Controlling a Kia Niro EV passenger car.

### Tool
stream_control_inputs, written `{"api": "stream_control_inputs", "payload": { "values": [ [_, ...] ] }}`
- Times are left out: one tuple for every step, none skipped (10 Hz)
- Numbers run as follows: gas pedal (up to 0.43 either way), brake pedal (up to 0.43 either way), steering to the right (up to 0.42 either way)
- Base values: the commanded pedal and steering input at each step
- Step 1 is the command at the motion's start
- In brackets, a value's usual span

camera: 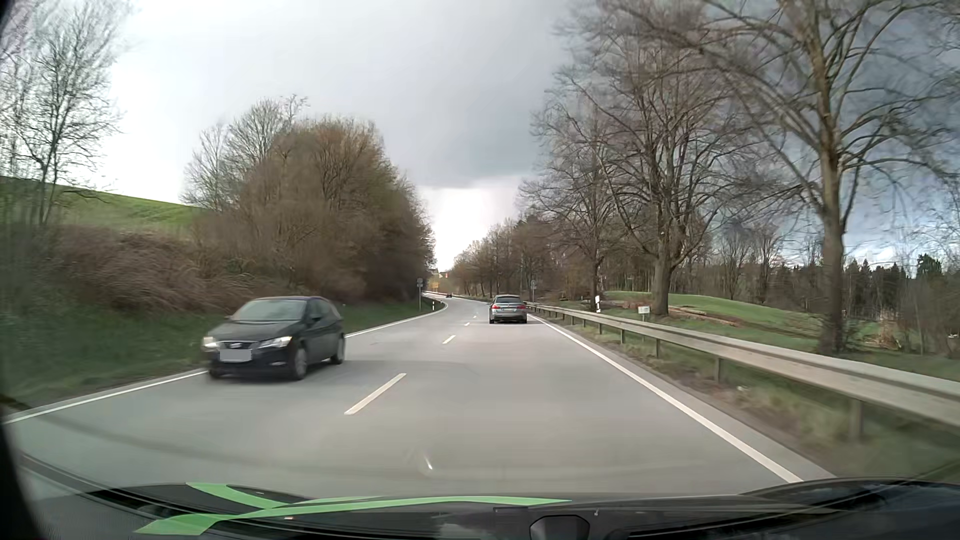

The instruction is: Follow the waypoints while adhering to traffic rules and regulations

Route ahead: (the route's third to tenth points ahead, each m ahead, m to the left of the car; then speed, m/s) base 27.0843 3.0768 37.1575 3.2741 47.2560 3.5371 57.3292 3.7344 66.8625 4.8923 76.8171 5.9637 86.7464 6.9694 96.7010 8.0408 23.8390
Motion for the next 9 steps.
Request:
{"api": "stream_control_inputs", "payload": {
  "values": [
    [0.000, 0.000, -0.008],
    [0.000, 0.000, -0.008],
    [0.000, 0.000, -0.008],
    [0.000, 0.000, -0.008],
    [0.000, 0.000, -0.008],
    [0.000, 0.000, -0.008],
    [0.000, 0.000, -0.008],
    [0.000, 0.000, -0.008],
    [0.000, 0.000, -0.008]
  ]
}}
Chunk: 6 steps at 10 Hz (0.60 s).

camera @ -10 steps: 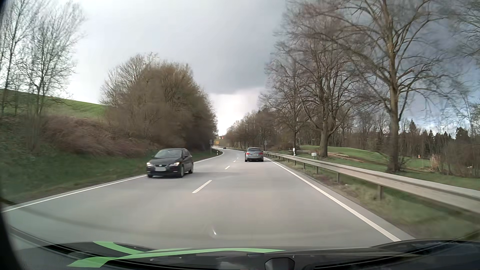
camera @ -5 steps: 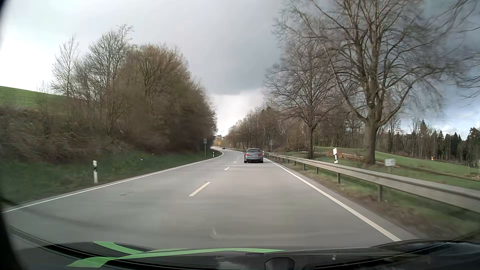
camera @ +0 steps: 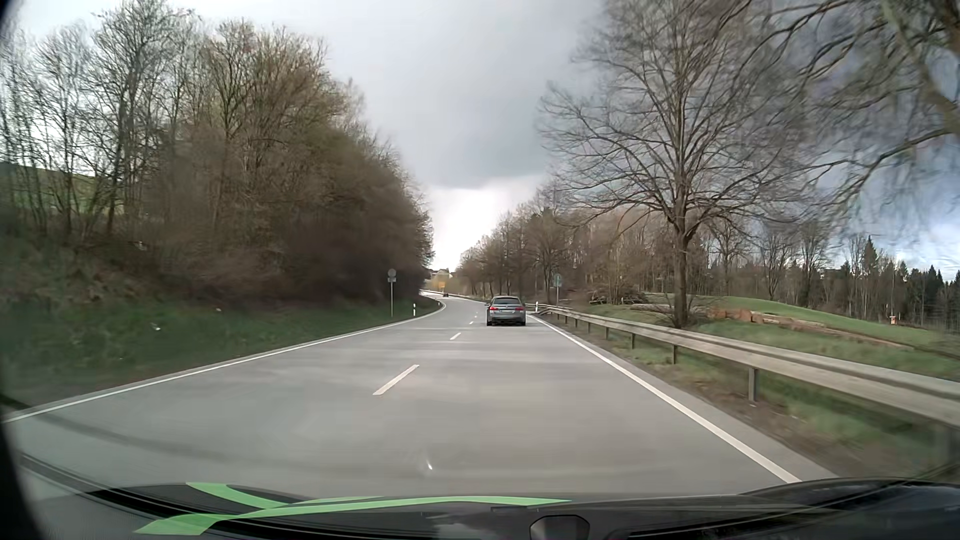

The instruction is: Follow the waypoints while adhering to traffic rules and regulations

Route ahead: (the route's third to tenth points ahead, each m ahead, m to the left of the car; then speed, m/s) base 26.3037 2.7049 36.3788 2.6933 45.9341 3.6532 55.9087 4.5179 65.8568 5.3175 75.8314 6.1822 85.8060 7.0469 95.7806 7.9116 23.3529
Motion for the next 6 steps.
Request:
{"api": "stream_control_inputs", "payload": {
  "values": [
    [0.000, 0.000, -0.008],
    [0.008, 0.000, -0.008],
    [0.008, 0.000, -0.008],
    [0.020, 0.000, -0.008],
    [0.020, 0.000, -0.008],
    [0.020, 0.000, -0.008]
  ]
}}
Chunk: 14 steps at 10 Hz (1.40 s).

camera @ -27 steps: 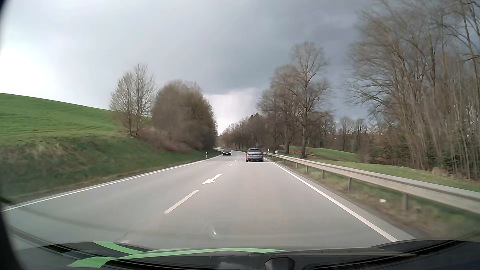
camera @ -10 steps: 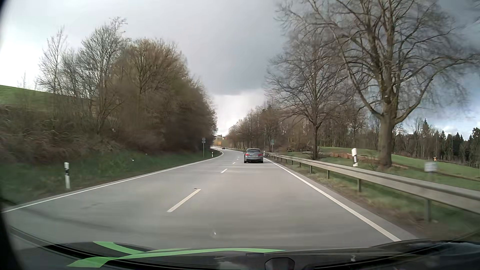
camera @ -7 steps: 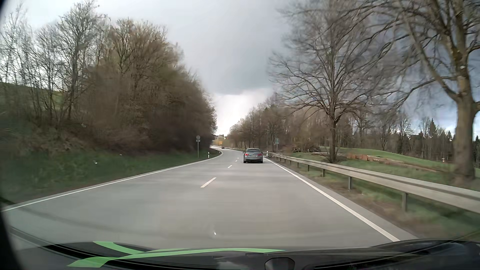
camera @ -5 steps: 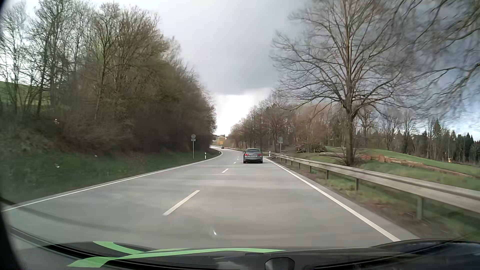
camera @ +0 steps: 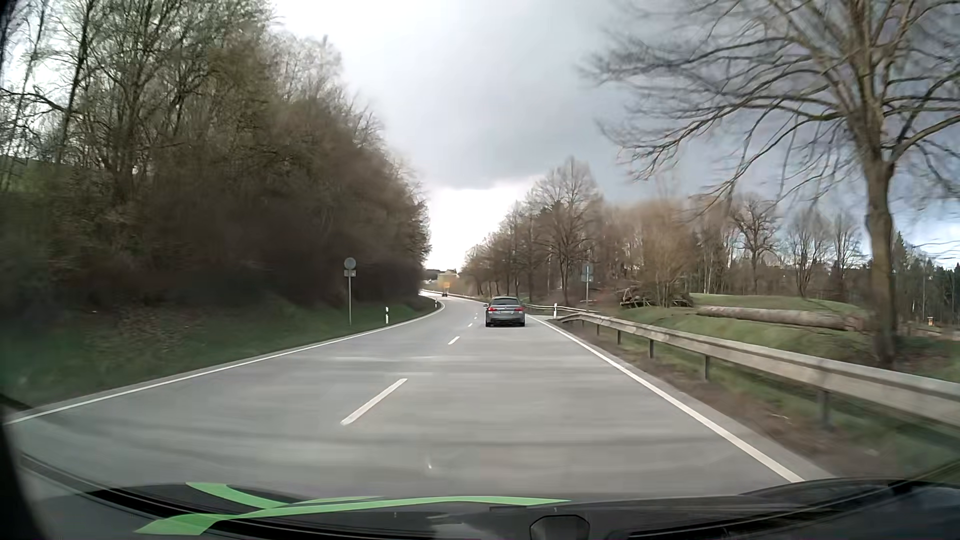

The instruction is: Follow the waypoints while adhering to traffic rules and regulations

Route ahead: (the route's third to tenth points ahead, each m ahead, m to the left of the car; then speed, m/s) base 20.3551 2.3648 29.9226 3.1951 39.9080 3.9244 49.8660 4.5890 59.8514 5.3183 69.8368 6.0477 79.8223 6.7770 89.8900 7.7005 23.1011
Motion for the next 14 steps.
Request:
{"api": "stream_control_inputs", "payload": {
  "values": [
    [0.020, 0.000, -0.008],
    [0.028, 0.000, -0.008],
    [0.039, 0.000, -0.008],
    [0.039, 0.000, -0.008],
    [0.039, 0.000, -0.008],
    [0.039, 0.000, -0.008],
    [0.039, 0.000, -0.008],
    [0.039, 0.000, -0.008],
    [0.039, 0.000, -0.008],
    [0.039, 0.000, -0.008],
    [0.039, 0.000, -0.008],
    [0.039, 0.000, -0.009],
    [0.039, 0.000, -0.009],
    [0.039, 0.000, -0.010]
  ]
}}
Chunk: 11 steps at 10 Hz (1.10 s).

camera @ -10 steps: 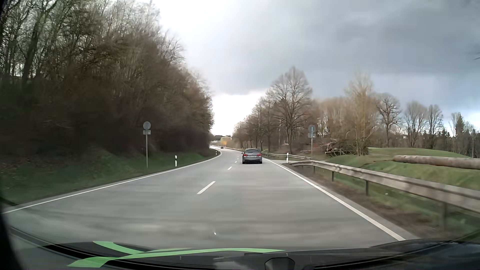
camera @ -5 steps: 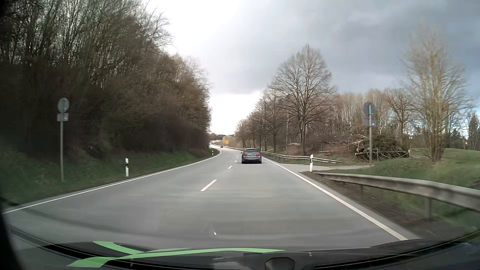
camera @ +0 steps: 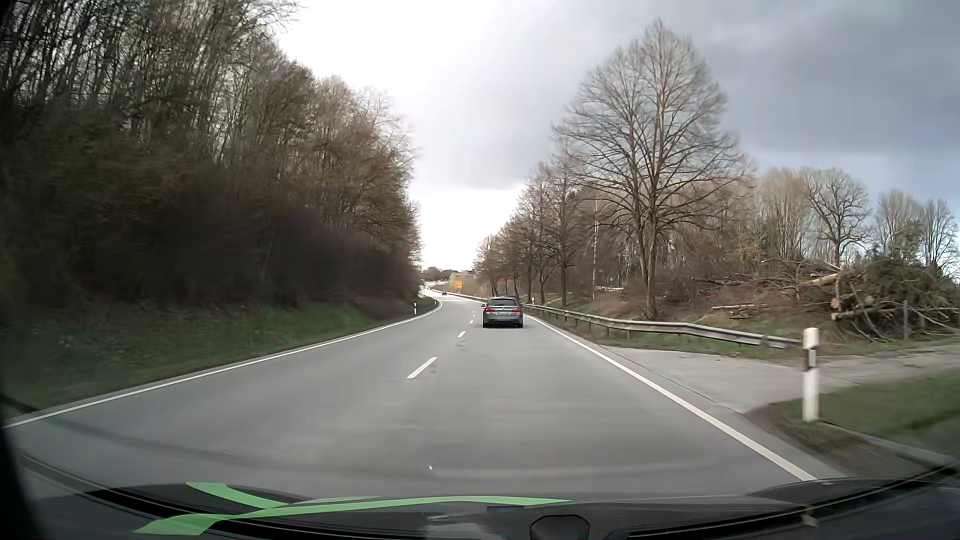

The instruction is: Follow the waypoints while adhering to traffic rules and regulations

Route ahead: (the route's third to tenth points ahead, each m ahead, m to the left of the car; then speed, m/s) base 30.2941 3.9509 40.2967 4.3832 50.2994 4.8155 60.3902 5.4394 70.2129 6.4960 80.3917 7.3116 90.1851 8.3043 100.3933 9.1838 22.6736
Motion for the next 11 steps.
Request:
{"api": "stream_control_inputs", "payload": {
  "values": [
    [0.039, 0.000, -0.010],
    [0.039, 0.000, -0.010],
    [0.039, 0.000, -0.010],
    [0.039, 0.000, -0.010],
    [0.039, 0.000, -0.011],
    [0.039, 0.000, -0.010],
    [0.039, 0.000, -0.011],
    [0.039, 0.000, -0.010],
    [0.047, 0.000, -0.009],
    [0.047, 0.000, -0.009],
    [0.047, 0.000, -0.009]
  ]
}}
